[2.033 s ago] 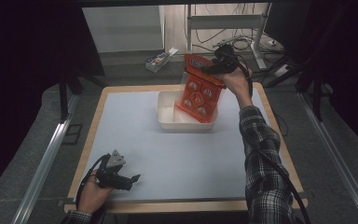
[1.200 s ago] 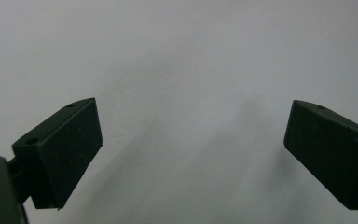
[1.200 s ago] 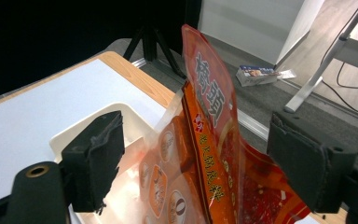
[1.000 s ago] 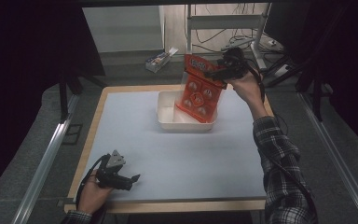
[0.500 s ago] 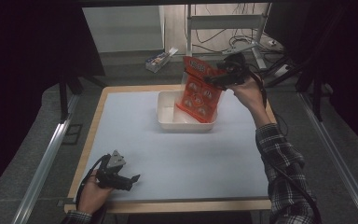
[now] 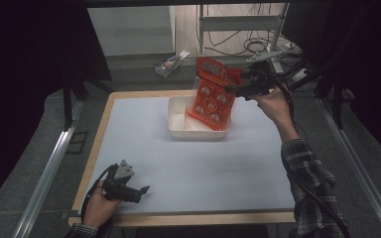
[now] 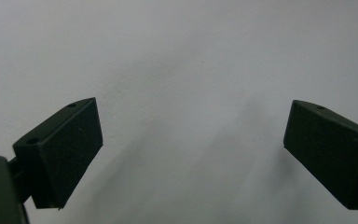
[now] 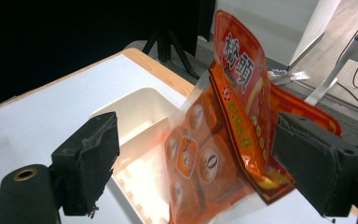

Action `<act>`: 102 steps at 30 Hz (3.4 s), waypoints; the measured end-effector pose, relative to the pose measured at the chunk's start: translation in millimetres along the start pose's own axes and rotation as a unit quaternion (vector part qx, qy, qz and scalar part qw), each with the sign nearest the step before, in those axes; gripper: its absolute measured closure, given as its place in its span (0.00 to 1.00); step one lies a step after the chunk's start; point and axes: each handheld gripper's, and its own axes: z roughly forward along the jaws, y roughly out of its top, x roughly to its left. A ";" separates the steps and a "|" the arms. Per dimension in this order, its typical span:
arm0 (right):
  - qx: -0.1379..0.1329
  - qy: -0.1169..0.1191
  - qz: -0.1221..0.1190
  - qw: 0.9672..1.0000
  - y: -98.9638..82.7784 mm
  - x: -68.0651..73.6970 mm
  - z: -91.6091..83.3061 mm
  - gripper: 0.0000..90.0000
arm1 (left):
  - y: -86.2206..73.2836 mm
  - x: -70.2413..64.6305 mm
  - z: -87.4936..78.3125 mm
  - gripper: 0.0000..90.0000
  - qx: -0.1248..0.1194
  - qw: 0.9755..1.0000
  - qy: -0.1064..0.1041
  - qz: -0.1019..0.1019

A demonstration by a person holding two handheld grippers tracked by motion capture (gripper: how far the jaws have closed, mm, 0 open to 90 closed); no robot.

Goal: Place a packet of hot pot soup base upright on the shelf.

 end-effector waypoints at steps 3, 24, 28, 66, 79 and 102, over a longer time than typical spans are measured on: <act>0.003 0.002 -0.001 1.000 -5.3 1.8 -3.0 0.16 | 0.1 0.1 -0.1 0.05 0.000 1.000 0.000 -0.001; 0.022 0.016 -0.018 0.999 -48.0 33.1 -5.2 0.06 | 0.6 0.1 -2.9 0.04 -0.013 1.000 -0.005 -0.006; 0.025 0.018 -0.021 0.999 -55.7 38.5 -3.6 0.05 | 0.7 0.8 -4.3 0.04 -0.019 1.000 -0.009 -0.007; 0.019 0.019 0.015 1.000 -145.0 80.7 -25.5 0.00 | -1.7 3.4 -10.0 0.00 -0.062 0.998 -0.001 0.005; 0.031 0.012 0.023 0.999 -179.0 91.8 -34.0 0.00 | -0.7 0.7 -10.2 0.00 -0.067 0.998 -0.001 0.016; 0.046 0.020 0.017 0.999 -221.5 115.0 -43.3 0.00 | -0.9 -0.5 -8.5 0.00 -0.066 0.998 -0.008 0.019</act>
